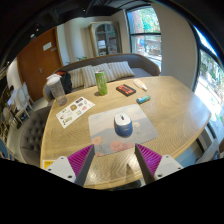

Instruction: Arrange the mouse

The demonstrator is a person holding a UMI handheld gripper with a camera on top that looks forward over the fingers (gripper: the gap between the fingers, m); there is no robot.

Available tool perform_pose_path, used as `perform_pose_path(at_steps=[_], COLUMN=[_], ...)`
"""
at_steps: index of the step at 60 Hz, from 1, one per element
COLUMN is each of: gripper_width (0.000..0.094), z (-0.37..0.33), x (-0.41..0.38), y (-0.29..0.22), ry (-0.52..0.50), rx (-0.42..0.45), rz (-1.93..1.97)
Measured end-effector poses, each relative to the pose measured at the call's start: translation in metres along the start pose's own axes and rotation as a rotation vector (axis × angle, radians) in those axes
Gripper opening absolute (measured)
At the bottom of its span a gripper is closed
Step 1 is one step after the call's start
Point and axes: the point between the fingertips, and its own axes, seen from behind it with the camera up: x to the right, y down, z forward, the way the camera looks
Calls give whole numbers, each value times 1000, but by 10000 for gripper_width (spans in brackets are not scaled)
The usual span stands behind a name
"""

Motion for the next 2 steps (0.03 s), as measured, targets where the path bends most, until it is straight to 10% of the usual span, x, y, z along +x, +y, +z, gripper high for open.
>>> perform_pose_path(at_steps=[2], gripper_width=[835], z=[-11], x=[-1], y=[10], ry=[16], rx=[-2], rz=[20])
